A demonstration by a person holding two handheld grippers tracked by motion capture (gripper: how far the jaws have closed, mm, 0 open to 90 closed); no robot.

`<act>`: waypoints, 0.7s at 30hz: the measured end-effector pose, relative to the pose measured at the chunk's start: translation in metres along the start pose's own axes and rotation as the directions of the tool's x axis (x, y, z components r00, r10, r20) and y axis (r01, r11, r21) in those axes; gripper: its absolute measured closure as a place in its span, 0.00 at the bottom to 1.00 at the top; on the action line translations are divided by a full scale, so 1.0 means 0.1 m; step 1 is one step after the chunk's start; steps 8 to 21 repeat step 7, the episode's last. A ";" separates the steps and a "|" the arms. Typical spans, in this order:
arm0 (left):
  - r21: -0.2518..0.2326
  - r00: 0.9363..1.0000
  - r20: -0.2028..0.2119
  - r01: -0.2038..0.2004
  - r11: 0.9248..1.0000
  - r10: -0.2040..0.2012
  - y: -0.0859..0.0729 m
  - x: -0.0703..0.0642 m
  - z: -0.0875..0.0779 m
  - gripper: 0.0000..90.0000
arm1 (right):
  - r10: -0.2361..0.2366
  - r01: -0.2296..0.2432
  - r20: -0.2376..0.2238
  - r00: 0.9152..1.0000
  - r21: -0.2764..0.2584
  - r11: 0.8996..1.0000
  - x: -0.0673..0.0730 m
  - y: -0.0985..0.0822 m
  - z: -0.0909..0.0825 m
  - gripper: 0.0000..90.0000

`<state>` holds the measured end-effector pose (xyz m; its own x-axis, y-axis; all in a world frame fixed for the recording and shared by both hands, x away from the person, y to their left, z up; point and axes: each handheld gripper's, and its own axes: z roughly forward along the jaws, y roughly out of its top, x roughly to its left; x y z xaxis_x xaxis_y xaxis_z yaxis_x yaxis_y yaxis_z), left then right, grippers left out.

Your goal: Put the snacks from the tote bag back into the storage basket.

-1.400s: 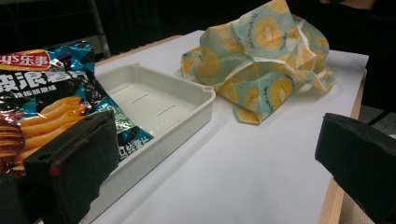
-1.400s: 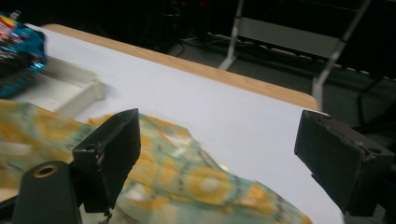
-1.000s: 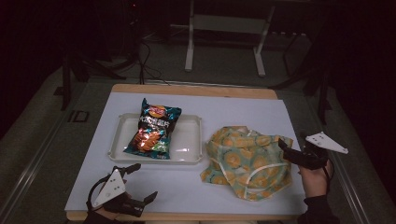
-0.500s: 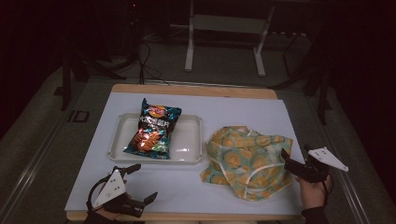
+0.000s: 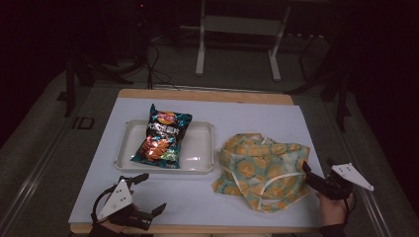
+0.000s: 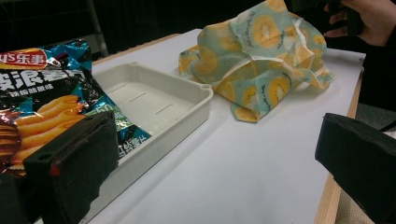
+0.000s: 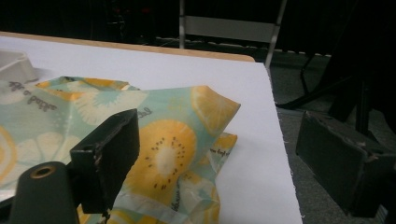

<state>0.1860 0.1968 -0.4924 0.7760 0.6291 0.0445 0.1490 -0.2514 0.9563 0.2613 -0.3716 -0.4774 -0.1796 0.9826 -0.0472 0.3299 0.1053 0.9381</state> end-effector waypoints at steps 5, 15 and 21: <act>-0.001 1.000 -0.001 0.001 1.000 -0.001 0.00 0.00 0.00 0.00 | -0.005 0.005 -0.005 1.000 0.002 1.000 0.00 -0.01 0.01 0.15; 0.002 1.000 0.000 0.001 1.000 -0.001 0.00 0.01 0.00 0.00 | -0.002 0.002 -0.005 1.000 0.003 1.000 0.00 -0.01 0.02 0.15; 0.002 1.000 0.000 0.001 1.000 -0.001 0.00 0.01 0.00 0.00 | -0.002 0.002 -0.005 1.000 0.003 1.000 0.00 -0.01 0.02 0.15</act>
